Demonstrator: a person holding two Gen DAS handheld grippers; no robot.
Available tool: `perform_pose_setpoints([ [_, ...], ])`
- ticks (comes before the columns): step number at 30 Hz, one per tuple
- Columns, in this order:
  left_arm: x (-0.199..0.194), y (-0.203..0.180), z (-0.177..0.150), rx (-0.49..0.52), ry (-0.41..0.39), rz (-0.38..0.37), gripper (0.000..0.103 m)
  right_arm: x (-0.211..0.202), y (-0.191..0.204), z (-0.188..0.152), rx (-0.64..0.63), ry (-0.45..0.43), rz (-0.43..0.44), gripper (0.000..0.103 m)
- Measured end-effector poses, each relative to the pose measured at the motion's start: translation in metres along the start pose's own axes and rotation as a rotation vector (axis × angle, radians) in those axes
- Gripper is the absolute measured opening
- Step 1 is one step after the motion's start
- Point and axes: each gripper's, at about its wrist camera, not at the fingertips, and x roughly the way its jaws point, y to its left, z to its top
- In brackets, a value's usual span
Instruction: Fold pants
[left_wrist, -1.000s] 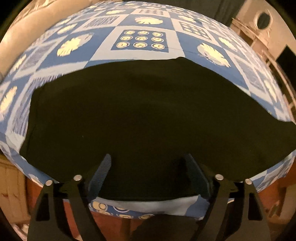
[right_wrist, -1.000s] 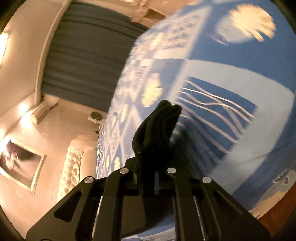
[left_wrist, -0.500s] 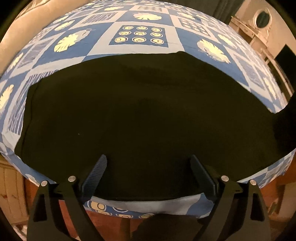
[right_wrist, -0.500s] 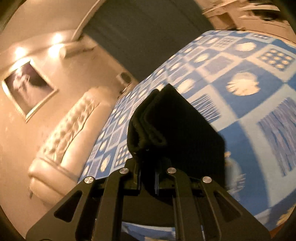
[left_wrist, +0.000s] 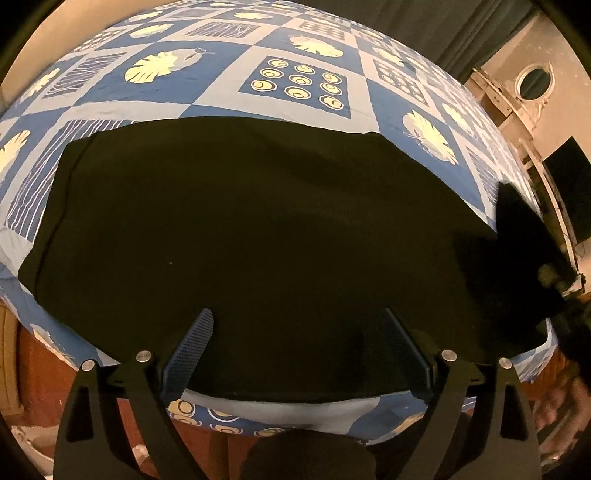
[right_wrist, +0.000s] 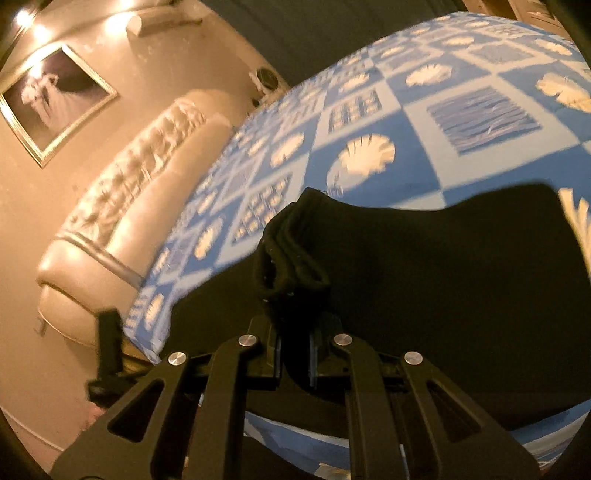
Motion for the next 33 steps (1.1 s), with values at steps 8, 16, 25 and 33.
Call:
perform_pose_setpoints([
  [8, 0.001, -0.002, -0.001, 0.015, 0.0, 0.013, 0.091, 0.03, -0.007, -0.025, -0.027, 0.053, -0.078, 0.01],
  [16, -0.001, 0.001, 0.001, -0.006, -0.012, -0.006, 0.091, 0.04, 0.005, -0.041, -0.051, 0.121, -0.068, 0.036],
  [25, -0.003, 0.001, 0.001, -0.008, -0.021, -0.016, 0.091, -0.01, 0.025, -0.035, -0.109, 0.243, 0.131, 0.068],
  [33, -0.025, -0.013, 0.004, 0.03, -0.132, -0.04, 0.091, -0.112, -0.098, 0.012, 0.067, 0.102, -0.068, 0.08],
])
